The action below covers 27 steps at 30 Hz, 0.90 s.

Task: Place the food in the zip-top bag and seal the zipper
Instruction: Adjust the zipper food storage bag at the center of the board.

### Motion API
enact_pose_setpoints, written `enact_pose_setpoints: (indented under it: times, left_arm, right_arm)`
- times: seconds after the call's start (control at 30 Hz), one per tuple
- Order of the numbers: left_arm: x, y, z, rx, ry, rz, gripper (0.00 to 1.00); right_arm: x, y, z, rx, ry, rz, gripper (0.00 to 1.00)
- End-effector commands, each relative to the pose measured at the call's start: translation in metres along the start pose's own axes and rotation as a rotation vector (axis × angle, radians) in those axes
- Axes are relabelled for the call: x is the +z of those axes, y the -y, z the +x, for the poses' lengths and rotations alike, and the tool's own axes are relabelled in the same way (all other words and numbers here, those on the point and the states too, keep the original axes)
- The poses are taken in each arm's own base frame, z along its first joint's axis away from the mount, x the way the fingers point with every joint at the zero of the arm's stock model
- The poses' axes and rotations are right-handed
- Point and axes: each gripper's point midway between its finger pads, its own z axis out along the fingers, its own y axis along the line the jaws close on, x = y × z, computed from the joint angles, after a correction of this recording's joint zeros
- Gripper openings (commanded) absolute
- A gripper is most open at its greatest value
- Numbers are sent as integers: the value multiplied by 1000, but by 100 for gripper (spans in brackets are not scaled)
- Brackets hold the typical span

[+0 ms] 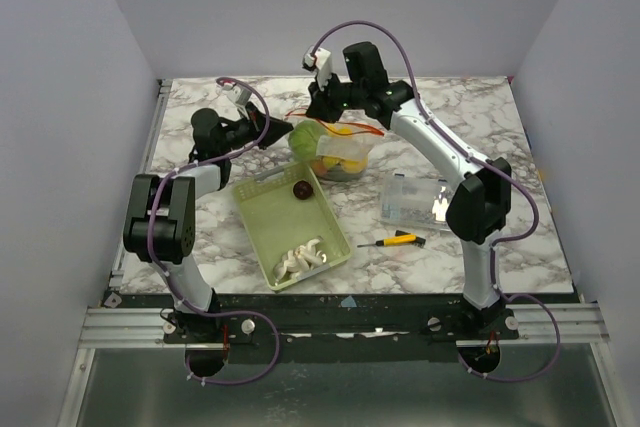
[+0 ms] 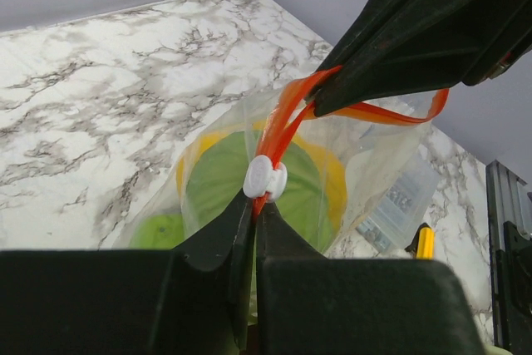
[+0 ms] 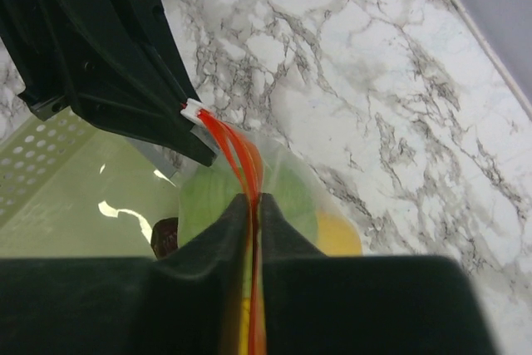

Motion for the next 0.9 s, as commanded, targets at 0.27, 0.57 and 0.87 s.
enact_pose_setpoints:
  times: [0.27, 0.57, 0.87]
  left_arm:
    - [-3, 31, -32, 143, -24, 50, 0]
    - [-4, 30, -25, 195, -102, 31, 0]
    - [-5, 42, -31, 248, -103, 74, 0]
  right_arm:
    - [-14, -3, -35, -204, 4, 67, 69]
    - [-1, -5, -31, -366, -30, 39, 72]
    - [12, -1, -14, -458, -61, 68, 72]
